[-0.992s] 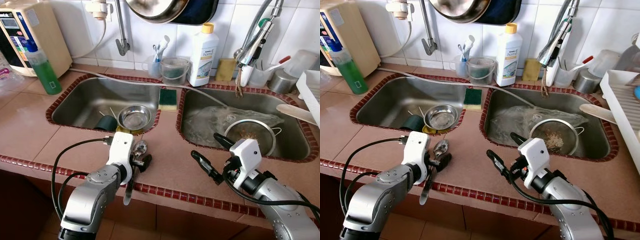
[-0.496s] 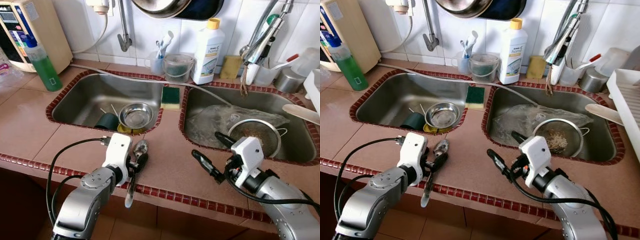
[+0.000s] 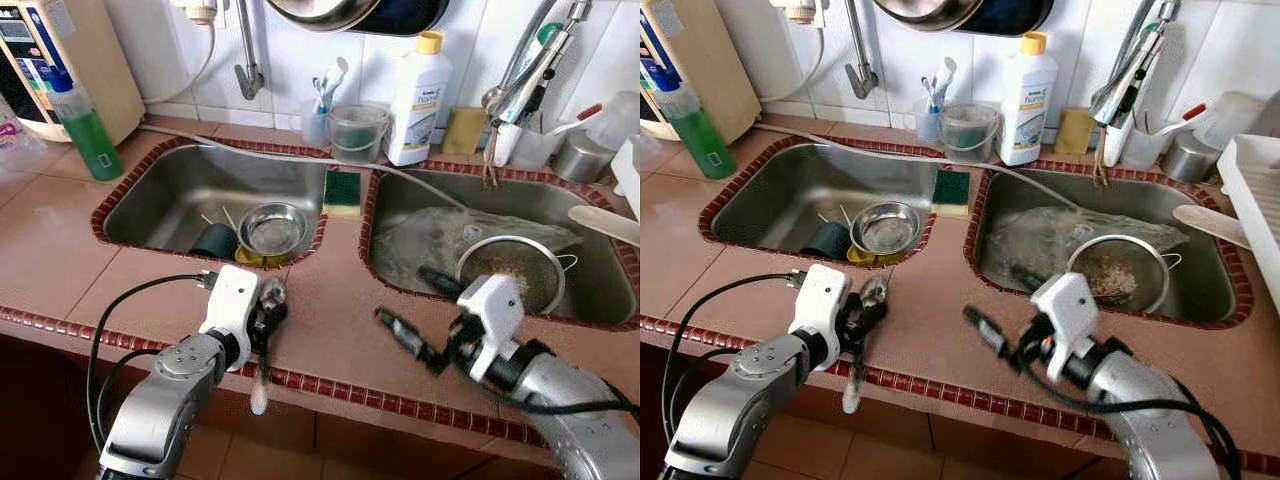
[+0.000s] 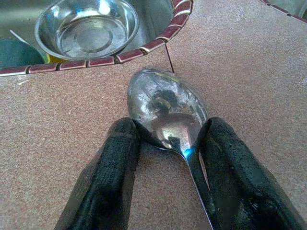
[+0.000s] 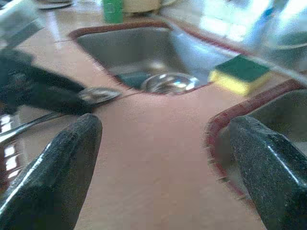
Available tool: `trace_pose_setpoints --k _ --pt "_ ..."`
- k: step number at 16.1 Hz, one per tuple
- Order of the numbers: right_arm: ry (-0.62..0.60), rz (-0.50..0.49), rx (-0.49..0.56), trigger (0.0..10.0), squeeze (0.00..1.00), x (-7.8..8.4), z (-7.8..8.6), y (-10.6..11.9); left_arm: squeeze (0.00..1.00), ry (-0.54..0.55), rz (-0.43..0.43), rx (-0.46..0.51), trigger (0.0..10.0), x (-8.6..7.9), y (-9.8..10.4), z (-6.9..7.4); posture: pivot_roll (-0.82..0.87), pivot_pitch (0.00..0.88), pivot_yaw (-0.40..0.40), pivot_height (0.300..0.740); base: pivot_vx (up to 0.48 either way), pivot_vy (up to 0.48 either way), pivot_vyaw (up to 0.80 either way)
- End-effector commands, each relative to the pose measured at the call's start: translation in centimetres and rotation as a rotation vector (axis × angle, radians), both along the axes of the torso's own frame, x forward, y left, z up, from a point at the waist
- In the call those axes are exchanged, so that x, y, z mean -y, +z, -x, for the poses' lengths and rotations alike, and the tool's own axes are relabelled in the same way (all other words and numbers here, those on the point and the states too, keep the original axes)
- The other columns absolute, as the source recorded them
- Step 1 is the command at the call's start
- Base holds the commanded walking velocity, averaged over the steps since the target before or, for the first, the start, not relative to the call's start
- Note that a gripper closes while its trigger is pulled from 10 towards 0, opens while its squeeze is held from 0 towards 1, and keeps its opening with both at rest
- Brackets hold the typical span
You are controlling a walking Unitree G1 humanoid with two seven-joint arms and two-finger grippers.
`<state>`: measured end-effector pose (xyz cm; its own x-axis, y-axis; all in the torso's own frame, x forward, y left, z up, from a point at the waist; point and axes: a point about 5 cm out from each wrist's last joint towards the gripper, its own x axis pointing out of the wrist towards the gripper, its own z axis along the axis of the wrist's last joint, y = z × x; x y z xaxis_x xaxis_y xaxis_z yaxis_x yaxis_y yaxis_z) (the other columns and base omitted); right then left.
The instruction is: Kitchen organization
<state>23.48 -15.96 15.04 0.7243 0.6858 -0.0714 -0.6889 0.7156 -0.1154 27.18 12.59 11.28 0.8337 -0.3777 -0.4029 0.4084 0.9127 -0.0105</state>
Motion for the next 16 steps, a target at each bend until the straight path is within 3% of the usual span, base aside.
trace_pose_setpoints --k 1,16 --pt "0.039 0.007 -0.018 10.0 0.0 -0.31 0.46 -0.02 0.0 -0.013 -0.017 -0.08 0.0 0.07 -1.6 0.58 -0.22 0.096 0.032 0.74 0.0 0.0 0.0" --pt "0.092 -0.063 -0.061 10.0 0.0 -1.18 0.87 0.32 0.0 -0.043 -0.009 -0.062 0.0 0.39 -1.12 0.25 -0.22 0.071 0.048 0.74 0.0 0.0 0.0"
